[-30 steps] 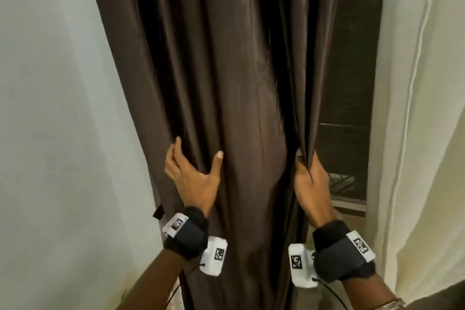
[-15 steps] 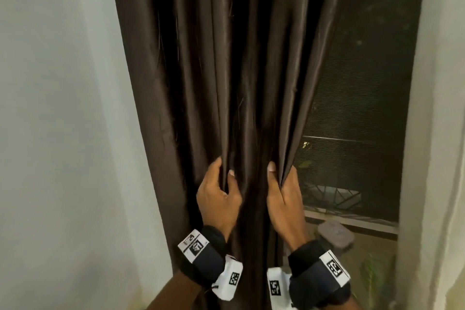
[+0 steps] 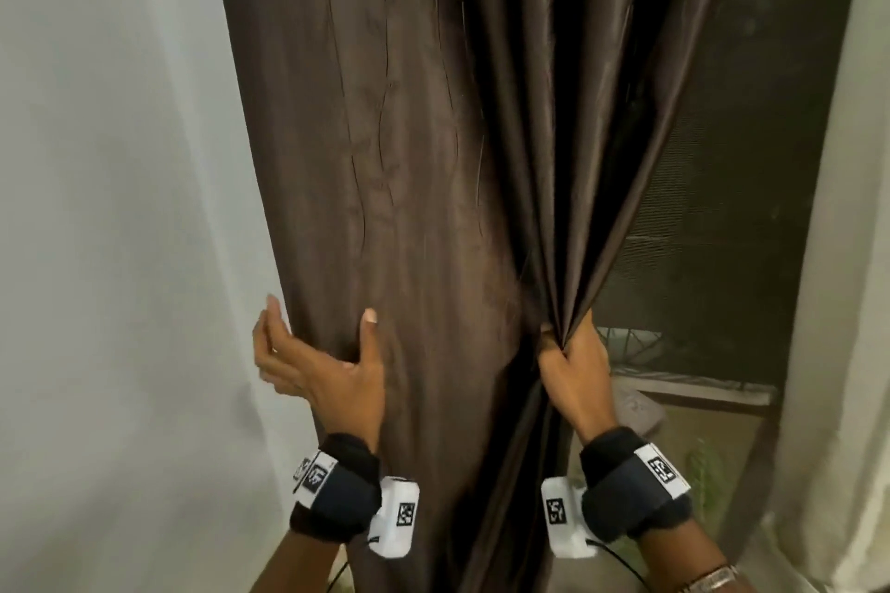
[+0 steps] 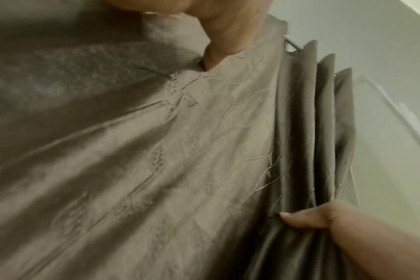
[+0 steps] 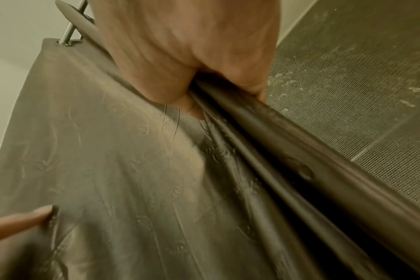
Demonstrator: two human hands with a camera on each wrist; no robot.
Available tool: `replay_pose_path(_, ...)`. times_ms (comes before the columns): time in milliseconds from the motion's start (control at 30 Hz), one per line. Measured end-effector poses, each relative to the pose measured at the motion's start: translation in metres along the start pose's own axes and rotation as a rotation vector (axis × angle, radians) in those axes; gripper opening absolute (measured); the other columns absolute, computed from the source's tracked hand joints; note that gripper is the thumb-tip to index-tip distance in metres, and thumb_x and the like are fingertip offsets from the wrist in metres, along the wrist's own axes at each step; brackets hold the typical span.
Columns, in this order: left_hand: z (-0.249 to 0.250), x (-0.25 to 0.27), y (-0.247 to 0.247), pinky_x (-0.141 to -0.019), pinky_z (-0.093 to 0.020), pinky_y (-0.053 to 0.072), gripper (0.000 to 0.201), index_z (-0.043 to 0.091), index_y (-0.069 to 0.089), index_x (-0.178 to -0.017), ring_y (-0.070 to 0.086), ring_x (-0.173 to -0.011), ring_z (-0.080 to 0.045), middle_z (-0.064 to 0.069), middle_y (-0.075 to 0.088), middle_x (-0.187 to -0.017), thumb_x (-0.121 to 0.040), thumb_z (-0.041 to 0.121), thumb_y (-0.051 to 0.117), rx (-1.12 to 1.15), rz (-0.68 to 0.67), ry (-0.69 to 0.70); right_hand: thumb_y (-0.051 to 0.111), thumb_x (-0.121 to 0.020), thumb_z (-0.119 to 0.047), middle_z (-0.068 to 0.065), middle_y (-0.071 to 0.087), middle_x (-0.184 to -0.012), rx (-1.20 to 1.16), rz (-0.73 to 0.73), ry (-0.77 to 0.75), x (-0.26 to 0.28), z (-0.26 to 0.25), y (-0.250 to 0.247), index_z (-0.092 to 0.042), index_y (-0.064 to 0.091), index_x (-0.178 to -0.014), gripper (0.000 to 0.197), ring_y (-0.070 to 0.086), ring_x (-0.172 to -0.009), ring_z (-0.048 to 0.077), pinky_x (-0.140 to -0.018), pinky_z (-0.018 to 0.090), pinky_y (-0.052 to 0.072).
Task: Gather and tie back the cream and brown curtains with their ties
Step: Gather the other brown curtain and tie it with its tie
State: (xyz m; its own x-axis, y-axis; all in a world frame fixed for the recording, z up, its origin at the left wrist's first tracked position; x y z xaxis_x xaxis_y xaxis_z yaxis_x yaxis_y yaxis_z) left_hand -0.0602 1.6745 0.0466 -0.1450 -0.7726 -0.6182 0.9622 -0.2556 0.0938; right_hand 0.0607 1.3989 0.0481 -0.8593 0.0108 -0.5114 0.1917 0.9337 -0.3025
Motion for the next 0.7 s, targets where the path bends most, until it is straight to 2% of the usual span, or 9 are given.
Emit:
replay_pose_path(100, -0.028, 0.010, 0.018, -0.122, -0.044, 0.038, 0.062, 0.017, 0.046, -0.152, 0.049, -0.142, -0.027, -0.009, 0.051, -0.153, -0.096, 0.027, 0.072, 0.121, -0.230, -0.129, 0.054, -0.099, -0.003, 0.004, 0.059, -0.148, -0.016, -0.028, -0.012, 0.012, 0.002, 0.013, -0.020, 0.047, -0.153, 0.057, 0.054, -0.136, 0.022, -0.103, 0.026, 0.037)
replay_pose_path(167, -0.023, 0.030, 0.027, -0.106, -0.046, 0.053, 0.029, 0.010, 0.062, -0.128, 0.064, -0.114, -0.028, -0.010, 0.067, -0.123, -0.099, 0.015, 0.065, 0.101, -0.348, -0.007, 0.053, -0.101, -0.006, -0.003, 0.056, -0.151, -0.065, -0.049, -0.020, 0.019, -0.005, 0.016, -0.023, 0.047, -0.154, 0.056, 0.050, -0.138, 0.014, -0.107, 0.027, 0.036)
replay_pose_path(233, -0.008, 0.052, 0.030, -0.082, -0.050, 0.057, 0.003, 0.009, 0.064, -0.100, 0.063, -0.085, -0.025, -0.007, 0.064, -0.094, -0.100, 0.011, 0.062, 0.132, -0.411, 0.116, 0.052, -0.107, -0.016, -0.012, 0.054, -0.149, -0.114, -0.069, -0.007, 0.025, -0.013, 0.019, -0.028, 0.048, -0.154, 0.049, 0.046, -0.137, 0.005, -0.108, 0.027, 0.036)
replay_pose_path(300, 0.011, 0.071, 0.036, -0.077, -0.046, 0.056, 0.005, 0.009, 0.066, -0.099, 0.064, -0.084, -0.022, -0.003, 0.062, -0.097, -0.099, 0.010, 0.061, 0.150, -0.470, 0.215, 0.051, -0.109, -0.044, -0.020, 0.055, -0.143, -0.167, -0.089, 0.030, 0.034, -0.017, 0.023, -0.036, 0.049, -0.152, 0.043, 0.047, -0.134, -0.001, -0.108, 0.024, 0.039)
replay_pose_path(400, 0.031, 0.101, 0.051, -0.088, -0.042, 0.059, 0.032, 0.015, 0.065, -0.125, 0.067, -0.108, -0.026, -0.003, 0.059, -0.124, -0.093, 0.010, 0.062, 0.082, -0.667, 0.342, 0.057, -0.091, -0.078, -0.026, 0.065, -0.131, -0.184, -0.164, 0.068, 0.042, -0.023, 0.033, -0.044, 0.053, -0.140, 0.060, 0.060, -0.128, 0.002, -0.104, 0.029, 0.050)
replay_pose_path(533, 0.029, 0.121, 0.058, -0.094, -0.045, 0.061, 0.060, 0.025, 0.051, -0.144, 0.062, -0.124, -0.029, -0.002, 0.040, -0.149, -0.087, 0.022, 0.067, -0.057, -0.870, 0.380, 0.081, -0.071, -0.077, -0.018, 0.065, -0.135, -0.240, -0.251, 0.059, 0.043, -0.039, 0.044, -0.036, 0.050, -0.147, 0.092, 0.062, -0.124, 0.000, -0.104, 0.027, 0.051)
replay_pose_path(600, 0.035, 0.122, 0.053, -0.101, -0.045, 0.057, 0.059, 0.023, 0.056, -0.142, 0.054, -0.132, -0.026, -0.002, 0.042, -0.147, -0.084, 0.024, 0.064, -0.029, -0.911, 0.403, 0.078, -0.080, -0.071, -0.016, 0.070, -0.126, -0.157, -0.241, 0.055, 0.039, -0.039, 0.046, -0.034, 0.060, -0.139, 0.071, 0.066, -0.118, 0.003, -0.099, 0.027, 0.054)
replay_pose_path(667, 0.040, 0.117, 0.039, -0.104, -0.040, 0.051, 0.051, 0.020, 0.066, -0.133, 0.050, -0.128, -0.021, 0.000, 0.054, -0.134, -0.082, 0.023, 0.063, 0.058, -0.880, 0.440, 0.065, -0.096, -0.057, -0.009, 0.074, -0.112, -0.105, -0.203, 0.069, 0.031, -0.035, 0.041, -0.035, 0.070, -0.114, 0.029, 0.071, -0.110, 0.015, -0.092, 0.037, 0.057)
replay_pose_path(700, 0.035, 0.109, 0.031, -0.105, -0.037, 0.048, 0.051, 0.021, 0.068, -0.132, 0.051, -0.125, -0.020, 0.002, 0.057, -0.130, -0.082, 0.022, 0.063, 0.093, -0.821, 0.435, 0.059, -0.101, -0.051, -0.006, 0.074, -0.108, -0.097, -0.202, 0.076, 0.028, -0.032, 0.037, -0.035, 0.070, -0.105, 0.020, 0.070, -0.107, 0.019, -0.088, 0.038, 0.057)
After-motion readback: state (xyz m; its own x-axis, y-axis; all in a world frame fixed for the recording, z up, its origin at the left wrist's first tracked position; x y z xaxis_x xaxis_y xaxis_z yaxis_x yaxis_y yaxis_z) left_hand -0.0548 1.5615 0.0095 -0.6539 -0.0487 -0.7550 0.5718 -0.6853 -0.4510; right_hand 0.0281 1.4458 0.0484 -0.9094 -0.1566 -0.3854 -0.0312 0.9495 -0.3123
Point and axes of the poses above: each hand's wrist, its own x-axis away from the middle knuckle, its own y-axis out of the palm, z = x × y, the point moved 6 cm from there along -x, towards the middle knuckle
